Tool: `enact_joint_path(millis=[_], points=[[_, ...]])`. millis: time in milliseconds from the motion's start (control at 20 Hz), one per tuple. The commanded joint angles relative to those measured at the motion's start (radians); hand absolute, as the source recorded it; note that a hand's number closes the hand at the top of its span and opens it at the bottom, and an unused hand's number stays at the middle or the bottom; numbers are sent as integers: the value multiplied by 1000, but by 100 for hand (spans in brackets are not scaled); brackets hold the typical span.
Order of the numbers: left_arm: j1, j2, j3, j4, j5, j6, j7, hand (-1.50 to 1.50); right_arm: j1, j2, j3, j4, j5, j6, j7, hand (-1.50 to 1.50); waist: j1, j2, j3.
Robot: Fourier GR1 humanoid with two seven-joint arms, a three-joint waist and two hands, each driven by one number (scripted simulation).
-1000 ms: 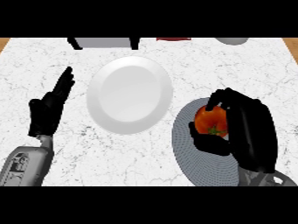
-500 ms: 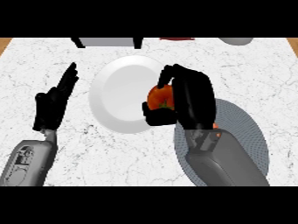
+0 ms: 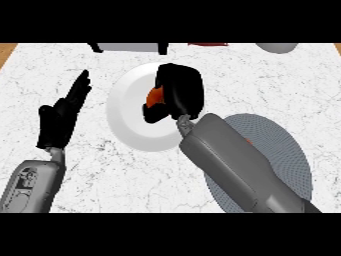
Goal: Pick the tomato from the placemat and place it in the plate
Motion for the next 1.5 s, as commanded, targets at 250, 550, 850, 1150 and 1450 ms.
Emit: enact_joint_path(millis=[250,550,850,1150,1450], points=[[-46,-48,-42,35,-37,19,-14,0,-89,1,56,360,-269,-172,-53,-150,40,18,1],[-60,-25,-26,-7,-10,-13,46,0,-106,1,100,437,-435,-290,-173,-150,56,15,2],[-56,-23,-23,21,-19,-14,17,0,-90,1,48,339,-595,-463,-315,-150,52,15,2],[-14,-19,6,34,-21,7,-20,0,-34,1,-33,272,-673,-656,-395,-150,-9,0,2],[53,5,35,-12,-14,6,-21,0,181,-79,-81,67,-660,-668,-451,-150,-59,-14,1]])
